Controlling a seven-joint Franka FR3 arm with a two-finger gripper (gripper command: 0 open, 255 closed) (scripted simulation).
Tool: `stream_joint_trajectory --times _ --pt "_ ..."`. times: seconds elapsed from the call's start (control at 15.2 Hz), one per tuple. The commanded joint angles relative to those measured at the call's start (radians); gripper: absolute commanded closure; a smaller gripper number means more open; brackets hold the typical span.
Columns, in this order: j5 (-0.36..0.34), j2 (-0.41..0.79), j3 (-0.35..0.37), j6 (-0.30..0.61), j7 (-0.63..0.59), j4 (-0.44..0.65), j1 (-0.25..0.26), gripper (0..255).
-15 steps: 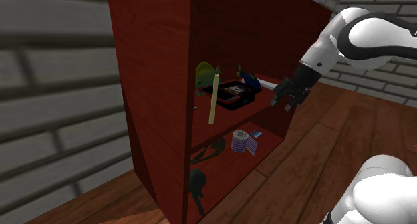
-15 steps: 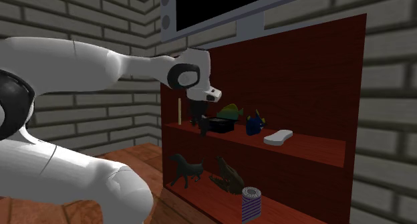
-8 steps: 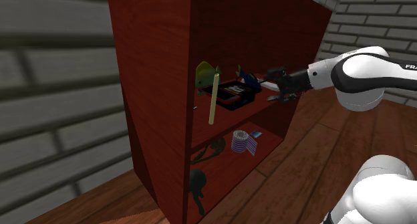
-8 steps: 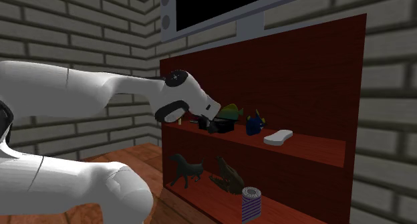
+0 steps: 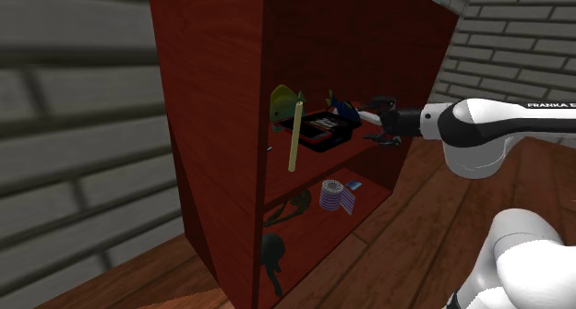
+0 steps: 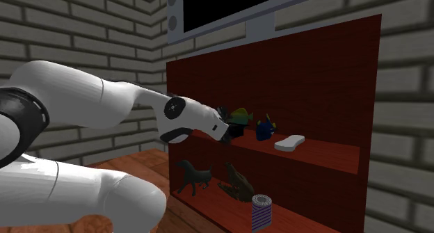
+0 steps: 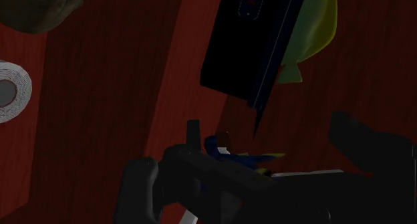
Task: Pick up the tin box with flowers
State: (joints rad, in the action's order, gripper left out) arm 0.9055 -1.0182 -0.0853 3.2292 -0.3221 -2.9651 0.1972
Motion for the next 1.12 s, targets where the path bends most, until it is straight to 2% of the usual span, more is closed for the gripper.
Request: stream_joint_trajectory --times 0.0,0.13,0.2,0.73,0.79,1.06 --pt "0.004 0.003 -0.03 0.051 0.015 -0.021 0.048 0" --pt "0.001 0.005 -0.042 0.067 0.018 -0.027 0.064 0" --pt "0.002 0.003 -0.042 0.066 0.018 -0.029 0.064 255" --pt "-0.001 0.01 -0.053 0.078 0.022 -0.027 0.077 255" --pt "0.002 0.005 -0.042 0.067 0.018 -0.027 0.064 255" --pt "0.005 -0.008 0.032 -0.038 -0.012 0.014 -0.042 255"
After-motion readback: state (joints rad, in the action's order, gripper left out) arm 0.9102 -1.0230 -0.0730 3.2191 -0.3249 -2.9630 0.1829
